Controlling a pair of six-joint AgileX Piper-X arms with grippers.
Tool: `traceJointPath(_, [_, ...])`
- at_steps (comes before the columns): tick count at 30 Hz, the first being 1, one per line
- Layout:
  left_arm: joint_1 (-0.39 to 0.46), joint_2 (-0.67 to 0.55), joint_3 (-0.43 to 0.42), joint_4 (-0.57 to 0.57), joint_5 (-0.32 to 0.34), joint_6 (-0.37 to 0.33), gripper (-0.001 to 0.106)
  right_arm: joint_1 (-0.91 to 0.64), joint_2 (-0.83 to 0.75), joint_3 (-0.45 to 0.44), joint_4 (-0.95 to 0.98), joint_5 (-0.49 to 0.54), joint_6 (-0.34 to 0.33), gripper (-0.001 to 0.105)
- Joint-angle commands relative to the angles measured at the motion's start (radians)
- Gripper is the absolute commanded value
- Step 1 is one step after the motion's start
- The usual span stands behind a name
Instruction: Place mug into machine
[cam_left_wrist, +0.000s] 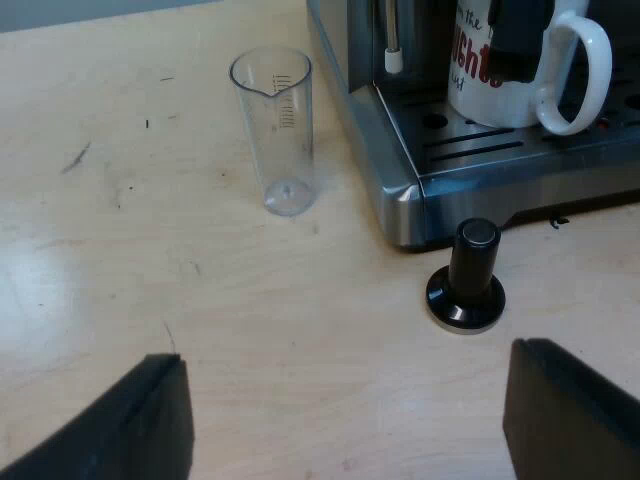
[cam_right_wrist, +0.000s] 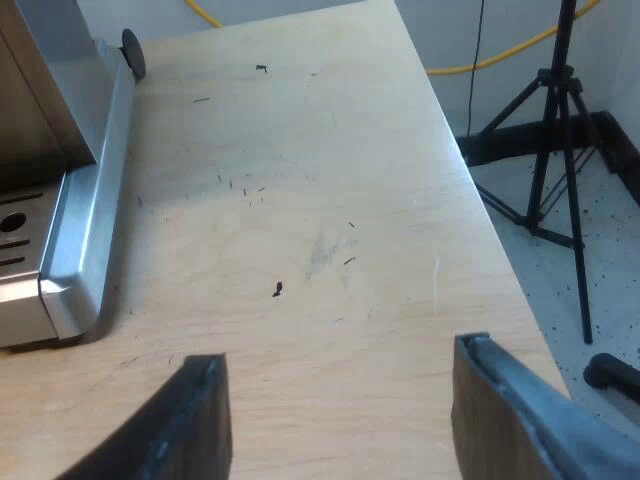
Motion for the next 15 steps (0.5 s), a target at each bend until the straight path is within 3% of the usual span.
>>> traceJointPath(1, [0.004,-0.141,-0.005,-0.015,-0.014,-0.005,0.066,0.0,-0.043,-0.002,-0.004,-0.005,-0.001,0.051])
traceJointPath(15, [0.021,-0.141,-0.005,-0.015,-0.014,-0.005,0.066,0.002,-0.043,-0.002,-0.004,-0.005,-0.001,0.051])
